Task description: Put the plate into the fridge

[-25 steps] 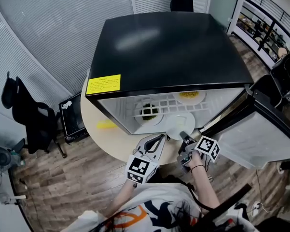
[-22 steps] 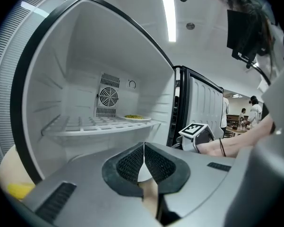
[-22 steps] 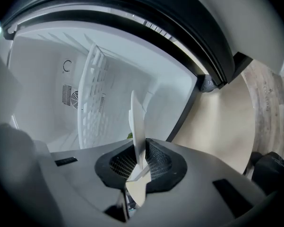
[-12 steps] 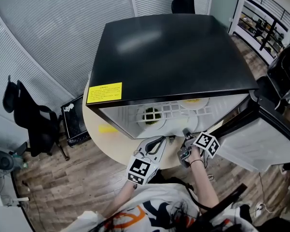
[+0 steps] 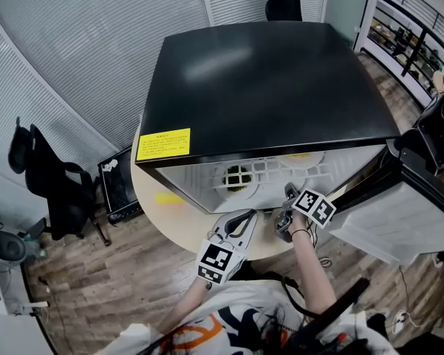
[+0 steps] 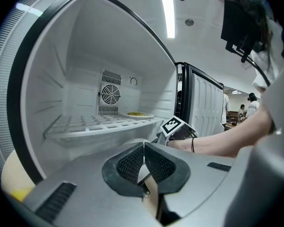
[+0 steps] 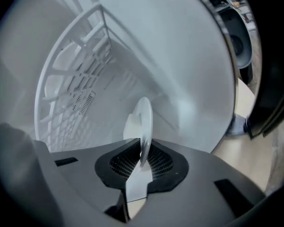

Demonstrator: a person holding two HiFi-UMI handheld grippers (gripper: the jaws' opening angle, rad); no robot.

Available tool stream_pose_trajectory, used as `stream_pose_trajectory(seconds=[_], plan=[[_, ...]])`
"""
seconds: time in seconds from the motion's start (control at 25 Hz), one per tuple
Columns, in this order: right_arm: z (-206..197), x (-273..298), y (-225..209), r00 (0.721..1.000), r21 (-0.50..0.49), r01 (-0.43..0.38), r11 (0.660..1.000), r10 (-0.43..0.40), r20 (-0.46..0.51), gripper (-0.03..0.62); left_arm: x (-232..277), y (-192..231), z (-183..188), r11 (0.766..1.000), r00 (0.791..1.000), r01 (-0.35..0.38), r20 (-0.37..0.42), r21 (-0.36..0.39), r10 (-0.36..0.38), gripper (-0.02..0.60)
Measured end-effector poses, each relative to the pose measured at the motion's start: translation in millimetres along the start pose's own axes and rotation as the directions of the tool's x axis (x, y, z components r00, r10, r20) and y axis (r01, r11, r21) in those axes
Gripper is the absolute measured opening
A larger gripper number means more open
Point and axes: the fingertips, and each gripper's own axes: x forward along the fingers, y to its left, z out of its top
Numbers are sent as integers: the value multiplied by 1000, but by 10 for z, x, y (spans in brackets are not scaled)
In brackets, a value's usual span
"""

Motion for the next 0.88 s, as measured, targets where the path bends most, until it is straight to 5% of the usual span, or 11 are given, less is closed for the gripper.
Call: stream_pose_trajectory(seconds=[0.2, 0.28, 0.32, 0.88], plan=[[126, 79, 32, 998, -208, 67, 976, -66, 11, 75, -22, 37, -8, 1000, 1000, -11, 1, -2, 11, 15], [145, 95, 37, 995, -292, 101, 951, -103, 9, 229, -24, 48, -10, 1000, 1000, -14, 2, -2, 14, 15], [144, 102, 44, 993, -315, 111, 943, -115, 6, 235, -28, 57, -7, 1000, 1000, -16, 4, -2, 16, 15], [34, -90, -39, 980, -327, 181, 927, -196, -14, 288, -69, 121, 65, 999, 999, -38, 29, -4, 38, 15]])
